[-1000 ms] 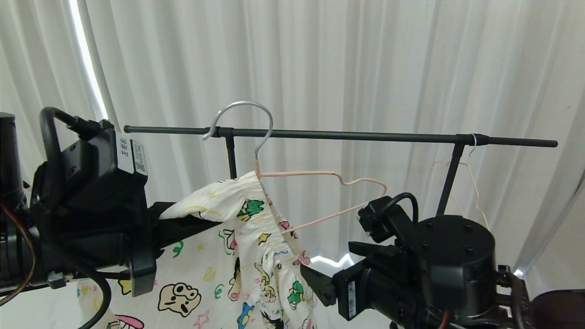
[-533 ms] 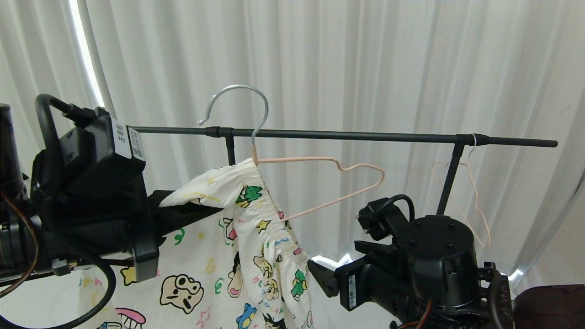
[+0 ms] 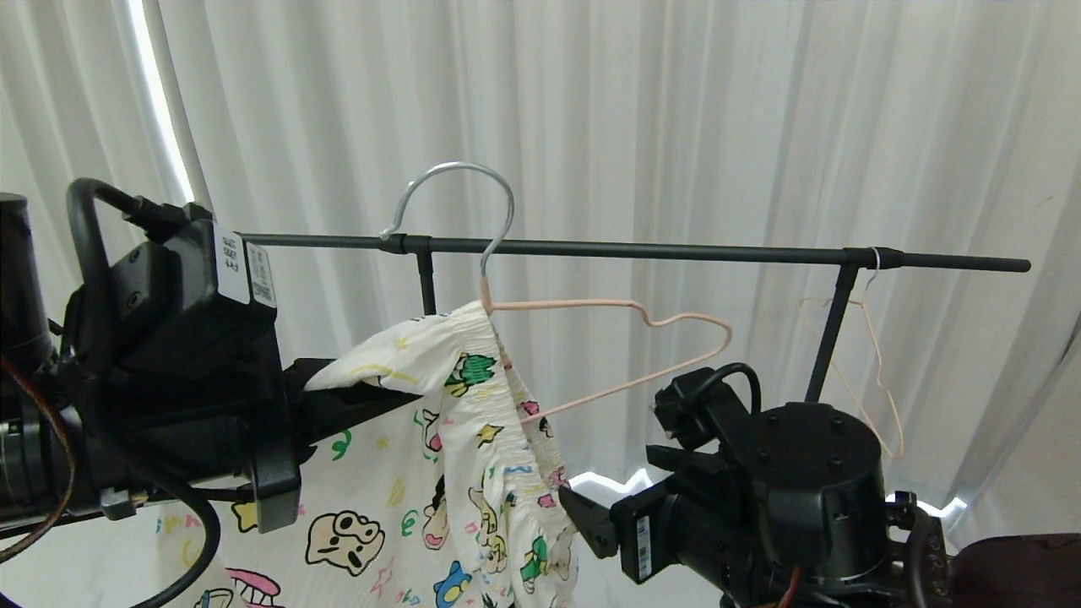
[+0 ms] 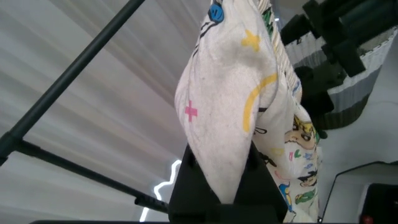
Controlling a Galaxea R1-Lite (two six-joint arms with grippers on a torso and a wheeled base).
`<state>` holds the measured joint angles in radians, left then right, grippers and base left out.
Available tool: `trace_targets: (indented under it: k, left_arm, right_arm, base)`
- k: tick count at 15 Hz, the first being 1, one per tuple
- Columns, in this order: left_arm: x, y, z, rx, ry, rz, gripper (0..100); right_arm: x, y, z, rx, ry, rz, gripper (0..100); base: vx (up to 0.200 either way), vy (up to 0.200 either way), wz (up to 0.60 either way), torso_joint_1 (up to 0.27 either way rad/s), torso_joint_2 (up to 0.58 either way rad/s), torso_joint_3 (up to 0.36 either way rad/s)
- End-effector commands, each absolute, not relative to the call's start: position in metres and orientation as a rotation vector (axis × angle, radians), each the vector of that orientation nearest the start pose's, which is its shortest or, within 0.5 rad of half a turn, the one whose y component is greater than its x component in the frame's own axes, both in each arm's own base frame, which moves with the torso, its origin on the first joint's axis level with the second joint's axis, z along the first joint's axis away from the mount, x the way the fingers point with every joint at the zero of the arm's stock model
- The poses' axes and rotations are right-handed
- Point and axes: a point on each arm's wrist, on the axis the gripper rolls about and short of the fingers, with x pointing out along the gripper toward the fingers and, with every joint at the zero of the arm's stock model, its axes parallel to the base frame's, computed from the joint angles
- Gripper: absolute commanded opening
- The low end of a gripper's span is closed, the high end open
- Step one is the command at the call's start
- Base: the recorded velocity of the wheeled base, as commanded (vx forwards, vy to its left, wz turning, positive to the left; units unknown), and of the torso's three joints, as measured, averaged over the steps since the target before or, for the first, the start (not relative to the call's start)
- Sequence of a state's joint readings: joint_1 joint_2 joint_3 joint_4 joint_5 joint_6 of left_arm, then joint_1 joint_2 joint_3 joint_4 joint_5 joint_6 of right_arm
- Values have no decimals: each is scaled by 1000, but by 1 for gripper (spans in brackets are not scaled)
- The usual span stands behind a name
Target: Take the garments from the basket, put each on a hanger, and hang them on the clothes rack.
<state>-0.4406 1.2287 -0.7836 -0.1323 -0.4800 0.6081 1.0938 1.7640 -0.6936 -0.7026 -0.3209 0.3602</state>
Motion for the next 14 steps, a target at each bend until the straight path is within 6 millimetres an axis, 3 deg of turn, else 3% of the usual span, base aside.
trace_targets:
  k: [1,9,10,12,14]
  left_arm:
    - [162,-90,248,553,20,-987,0]
    - [155,-86,268,555,-61,-968,0]
    - [155,-86,267,555,-59,-968,0]
    - [155,-86,263,554,-42,-968,0]
    - [154,-81,247,554,16,-964,0]
  right_arm:
    - [137,272,131,64,443,724,100]
    - [142,275,116,22,464,654,100]
    - [142,275,116,23,462,651,0]
    - [149,271,116,18,454,609,0]
    - [163,250,108,-57,455,526,0]
  base:
    - [0,0,0,0,0,0]
    - [0,0,0,0,0,0]
    - [0,0,0,0,0,0]
    - [0,0,0,0,0,0]
    - [0,0,0,0,0,0]
